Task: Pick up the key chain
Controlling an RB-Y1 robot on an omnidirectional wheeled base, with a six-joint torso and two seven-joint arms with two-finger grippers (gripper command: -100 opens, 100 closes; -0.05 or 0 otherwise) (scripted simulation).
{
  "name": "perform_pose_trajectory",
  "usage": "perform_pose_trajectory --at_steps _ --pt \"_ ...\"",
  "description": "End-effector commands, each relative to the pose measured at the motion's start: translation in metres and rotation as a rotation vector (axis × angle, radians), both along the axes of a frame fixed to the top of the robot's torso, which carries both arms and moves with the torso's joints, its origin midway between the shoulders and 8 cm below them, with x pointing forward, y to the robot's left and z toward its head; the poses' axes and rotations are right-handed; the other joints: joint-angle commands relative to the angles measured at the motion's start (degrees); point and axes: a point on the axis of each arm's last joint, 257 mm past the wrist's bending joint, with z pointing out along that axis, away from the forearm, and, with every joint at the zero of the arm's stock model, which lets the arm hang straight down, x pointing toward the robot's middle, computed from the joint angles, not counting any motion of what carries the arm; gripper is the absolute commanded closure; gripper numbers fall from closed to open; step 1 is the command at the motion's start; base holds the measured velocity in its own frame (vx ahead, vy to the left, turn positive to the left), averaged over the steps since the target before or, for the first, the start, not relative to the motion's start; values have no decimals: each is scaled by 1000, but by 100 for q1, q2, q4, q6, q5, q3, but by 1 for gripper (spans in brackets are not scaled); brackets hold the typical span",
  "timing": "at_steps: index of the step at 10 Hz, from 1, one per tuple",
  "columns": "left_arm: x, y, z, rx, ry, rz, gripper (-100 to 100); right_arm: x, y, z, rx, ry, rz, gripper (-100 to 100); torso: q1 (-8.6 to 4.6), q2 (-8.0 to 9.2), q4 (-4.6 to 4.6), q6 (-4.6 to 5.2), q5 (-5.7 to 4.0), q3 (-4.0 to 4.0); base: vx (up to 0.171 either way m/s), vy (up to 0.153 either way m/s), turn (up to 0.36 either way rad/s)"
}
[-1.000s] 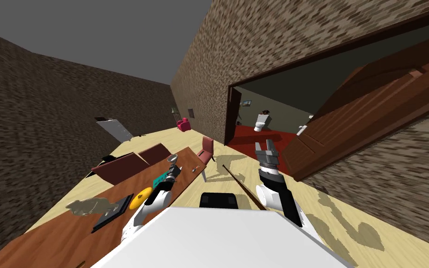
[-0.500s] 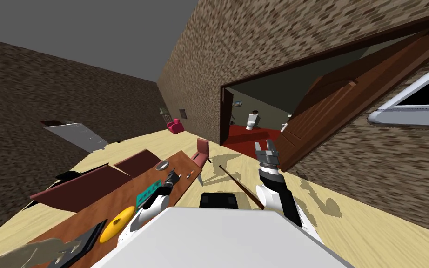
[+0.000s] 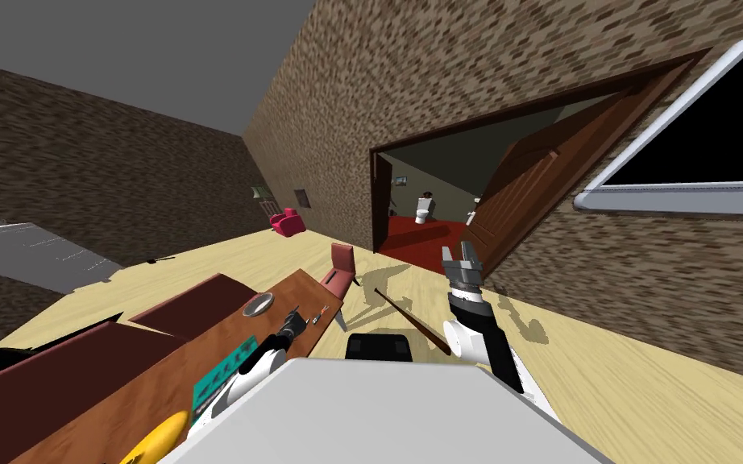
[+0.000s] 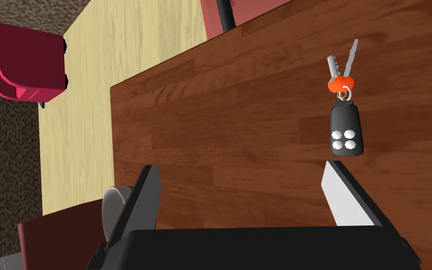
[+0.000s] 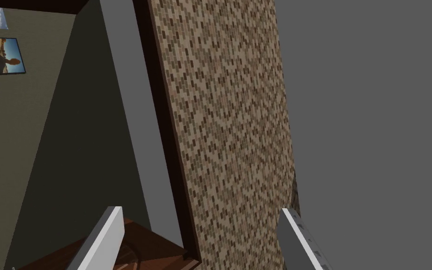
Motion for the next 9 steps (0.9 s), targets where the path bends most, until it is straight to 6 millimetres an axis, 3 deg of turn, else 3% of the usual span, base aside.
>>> perform_pose_trajectory --at_steps 1,3,5,6,7,8,9 --pt "-5 1 -11 -26 33 16 -100 0 0 0 0 0 0 0 0 0 0 0 0 0 69 1 -121" --pt "-26 3 -32 -70 93 45 -100 0 0 0 0 0 0 0 1 -3 0 1 0 -2 77 12 -171" --pt "-69 5 -69 -151 212 104 -100 0 0 0 0 0 0 0 7 1 0 0 1 1 89 24 -250" --pt "-69 5 -69 -151 212 104 -100 0 0 0 0 0 0 0 10 -7 -2 0 2 -4 96 32 -140" --pt "-92 4 -85 -189 270 133 -100 0 0 0 0 0 0 0 8 -6 -2 -4 1 -4 102 41 -157" --pt "-92 4 -85 -189 270 133 -100 0 0 0 0 0 0 0 11 -8 -2 -3 1 -5 80 31 -100" --pt "-115 2 -99 -224 327 160 -100 0 0 0 0 0 0 0 7 -4 -1 -4 2 -3 93 12 -180"
